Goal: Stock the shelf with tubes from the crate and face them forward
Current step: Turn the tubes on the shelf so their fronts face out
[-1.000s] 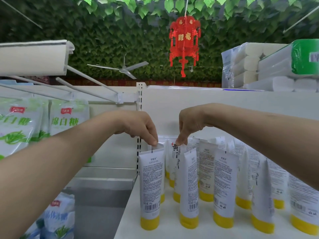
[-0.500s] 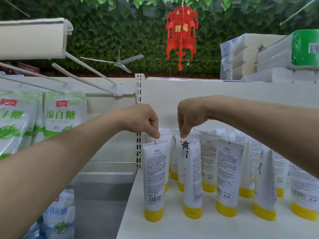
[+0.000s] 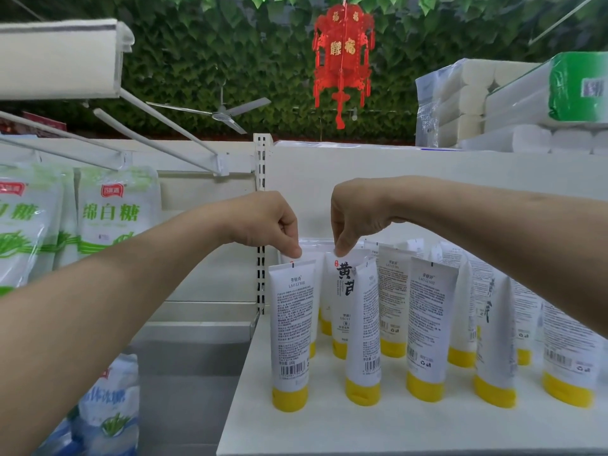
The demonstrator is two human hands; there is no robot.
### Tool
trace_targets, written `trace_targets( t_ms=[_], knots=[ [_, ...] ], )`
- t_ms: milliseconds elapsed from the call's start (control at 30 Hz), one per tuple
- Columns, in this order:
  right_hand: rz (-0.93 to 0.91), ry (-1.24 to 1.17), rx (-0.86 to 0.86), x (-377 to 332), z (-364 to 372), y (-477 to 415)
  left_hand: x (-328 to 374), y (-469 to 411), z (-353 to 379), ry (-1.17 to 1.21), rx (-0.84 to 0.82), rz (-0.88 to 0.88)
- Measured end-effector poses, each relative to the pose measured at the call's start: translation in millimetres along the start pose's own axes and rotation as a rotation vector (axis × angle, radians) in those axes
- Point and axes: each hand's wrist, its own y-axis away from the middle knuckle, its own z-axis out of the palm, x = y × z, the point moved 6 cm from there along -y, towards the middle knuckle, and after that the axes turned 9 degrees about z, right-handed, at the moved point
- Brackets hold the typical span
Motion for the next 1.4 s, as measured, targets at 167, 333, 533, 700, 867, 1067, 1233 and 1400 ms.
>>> trace_targets(
  t_ms=[167, 333, 533, 700, 867, 1067, 1233, 1400],
  knots=[
    [-0.009, 0.010, 0.002, -1, -1, -1, 1, 0, -1, -0.010, 0.001, -0.016],
    [-0.033, 0.035, 0.017, -5, -2, -2, 0, 2, -2, -0.010, 0.002, -0.033],
    [-0.057, 0.078, 0.026, -11, -1, -2, -1, 2, -2, -0.001, 0.006, -0.052],
    [-0.070, 0.093, 0.015, -11, -2, -3, -2, 2, -1, 0.005, 0.009, -0.057],
    [-0.075, 0.105, -0.001, -10, -2, -6, -2, 2, -1, 0.019, 0.004, -0.067],
    [-0.084, 0.102, -0.006, -9, -1, -9, 0, 1, 0, 0.012, -0.009, -0.071],
    [-0.083, 0.131, -0.006, -8, -2, -9, 1, 2, -1, 0.014, -0.015, -0.073],
    [-0.082, 0.131, -0.006, -9, 0, -8, 1, 2, -1, 0.017, -0.007, -0.071]
  ],
)
